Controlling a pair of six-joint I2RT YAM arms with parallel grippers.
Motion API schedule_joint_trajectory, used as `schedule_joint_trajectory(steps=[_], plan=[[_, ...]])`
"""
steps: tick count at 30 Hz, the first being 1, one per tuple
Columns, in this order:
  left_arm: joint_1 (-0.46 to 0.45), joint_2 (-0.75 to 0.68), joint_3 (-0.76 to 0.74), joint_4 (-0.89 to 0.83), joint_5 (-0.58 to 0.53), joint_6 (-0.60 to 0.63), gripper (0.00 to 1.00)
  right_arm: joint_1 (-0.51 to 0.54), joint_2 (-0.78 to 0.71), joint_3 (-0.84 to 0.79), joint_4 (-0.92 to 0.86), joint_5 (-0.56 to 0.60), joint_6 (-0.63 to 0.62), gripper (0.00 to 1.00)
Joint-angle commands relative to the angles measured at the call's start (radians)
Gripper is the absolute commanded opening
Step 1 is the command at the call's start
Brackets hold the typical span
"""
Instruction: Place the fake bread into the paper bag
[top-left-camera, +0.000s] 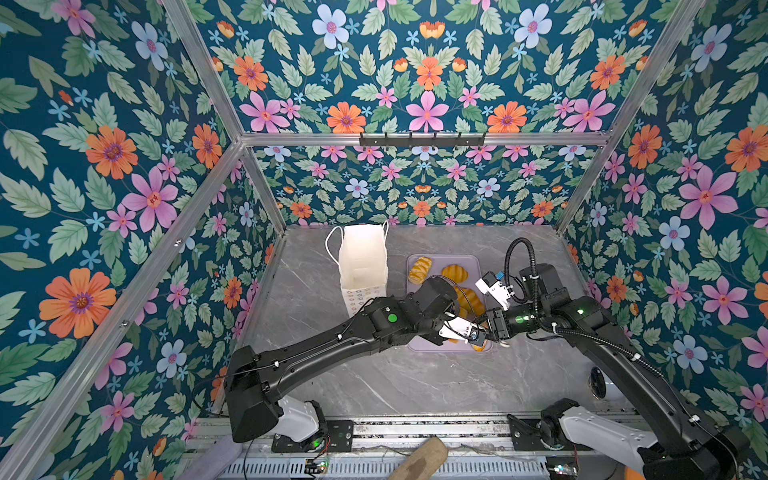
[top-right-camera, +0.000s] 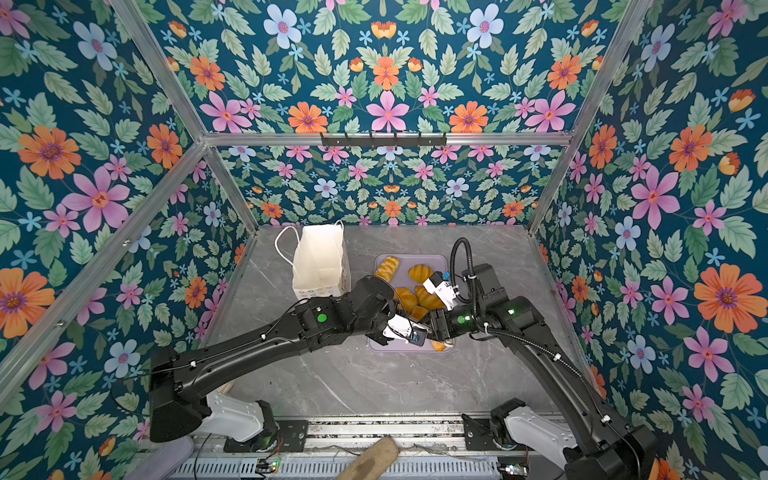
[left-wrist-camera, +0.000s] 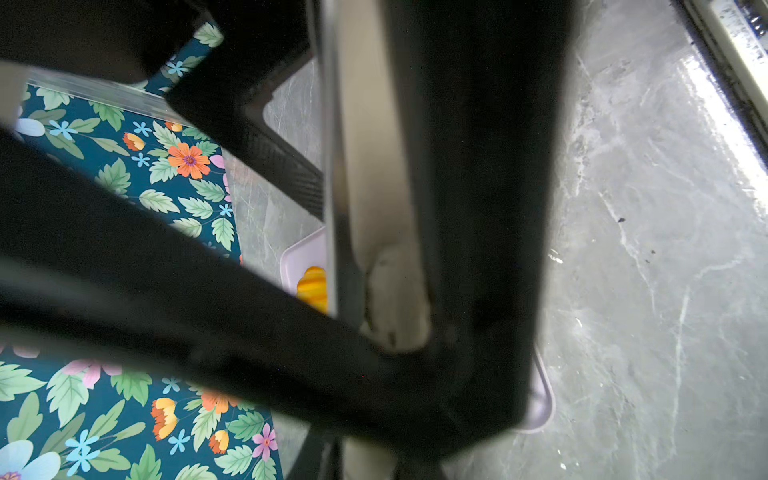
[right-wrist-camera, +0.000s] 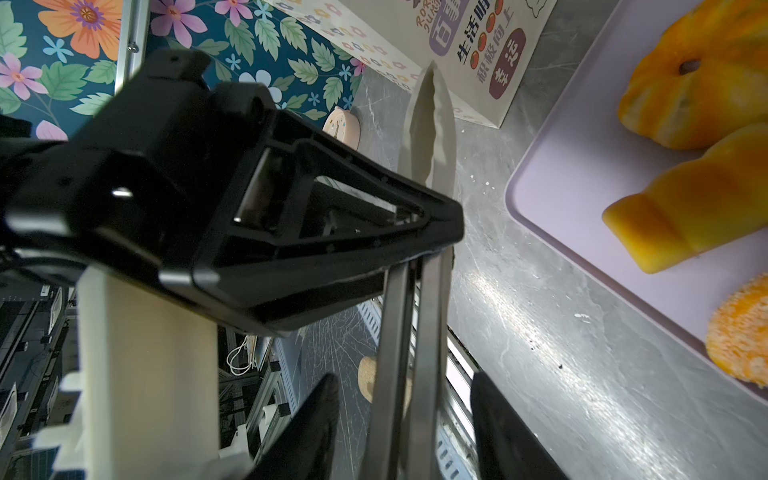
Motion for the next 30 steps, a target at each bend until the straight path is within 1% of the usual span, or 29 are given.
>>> schedule_joint_trajectory(steps=[1, 11, 14, 17, 21, 27, 30], plan=[[-0.002, 0.01, 0.007, 0.028, -0.003, -0.009, 0.04, 0.005, 0.002, 0.002, 0.056, -0.076, 0.005, 0.53], [-0.011, 0.022, 0.009, 0.022, -0.004, -0.002, 0.06, 0.004, 0.015, 0.001, 0.059, -0.074, 0.006, 0.5], [-0.013, 0.033, 0.008, 0.015, -0.022, 0.0, 0.05, 0.005, 0.013, 0.002, 0.058, -0.076, 0.007, 0.46], [-0.013, 0.04, 0.01, 0.014, -0.026, -0.002, 0.04, 0.004, 0.011, 0.002, 0.06, -0.076, 0.007, 0.44], [-0.013, 0.048, 0.028, 0.014, -0.009, -0.009, 0.05, 0.005, 0.016, 0.002, 0.069, -0.085, 0.011, 0.43], [-0.013, 0.054, 0.032, 0.014, -0.013, -0.013, 0.06, 0.005, 0.016, -0.007, 0.076, -0.094, 0.01, 0.42], [-0.013, 0.058, 0.032, 0.012, -0.022, -0.016, 0.06, 0.005, 0.013, -0.015, 0.079, -0.095, 0.009, 0.44]])
